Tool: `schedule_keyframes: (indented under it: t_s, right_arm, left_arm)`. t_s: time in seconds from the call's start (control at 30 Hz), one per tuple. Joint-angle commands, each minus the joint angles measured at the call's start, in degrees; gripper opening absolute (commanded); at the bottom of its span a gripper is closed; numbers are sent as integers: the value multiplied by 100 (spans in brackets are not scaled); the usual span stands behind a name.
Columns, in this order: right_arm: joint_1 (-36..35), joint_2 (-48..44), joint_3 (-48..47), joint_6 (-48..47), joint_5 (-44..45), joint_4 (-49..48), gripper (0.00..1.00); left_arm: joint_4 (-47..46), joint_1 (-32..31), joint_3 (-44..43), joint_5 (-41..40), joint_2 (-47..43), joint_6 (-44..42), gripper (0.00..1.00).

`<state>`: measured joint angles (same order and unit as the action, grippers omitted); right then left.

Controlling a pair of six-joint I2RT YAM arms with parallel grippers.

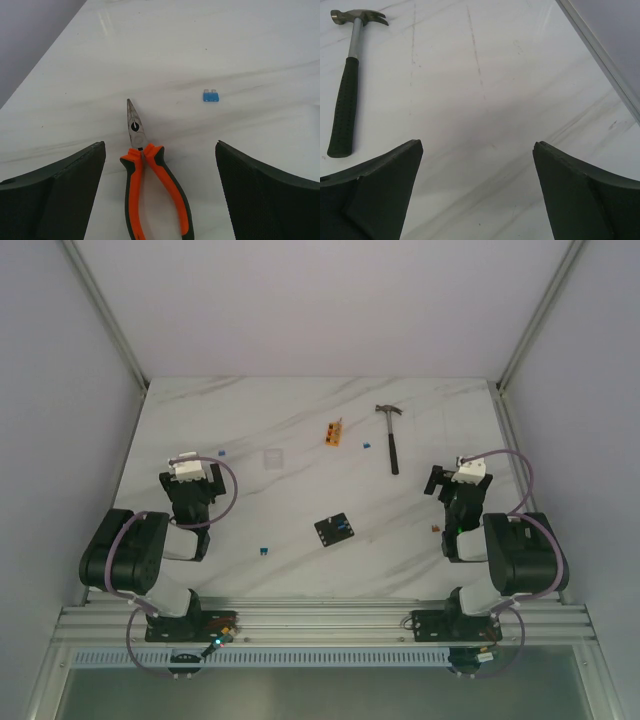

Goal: Snap on the fuse box
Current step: Adjust the fuse box base at the center of the board.

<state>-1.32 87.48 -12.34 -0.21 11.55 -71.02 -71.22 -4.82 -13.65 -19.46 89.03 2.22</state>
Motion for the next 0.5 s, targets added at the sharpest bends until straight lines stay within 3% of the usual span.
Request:
schedule_keyframes:
  t_s: [0.0,0.3,0.47]
  right_arm:
    - [36,-5,-146,47,-77,-187,100]
    - [32,-254,-286,-138,-448,296,100]
    - [-90,-884,-1153,-148,-928,2482,100]
  left_arm:
    - [-298,42,48,87,-13,-86,100]
    - [-240,38,25,135,-93,-121,100]
    - [2239,25,-932,-150,-942,160,100]
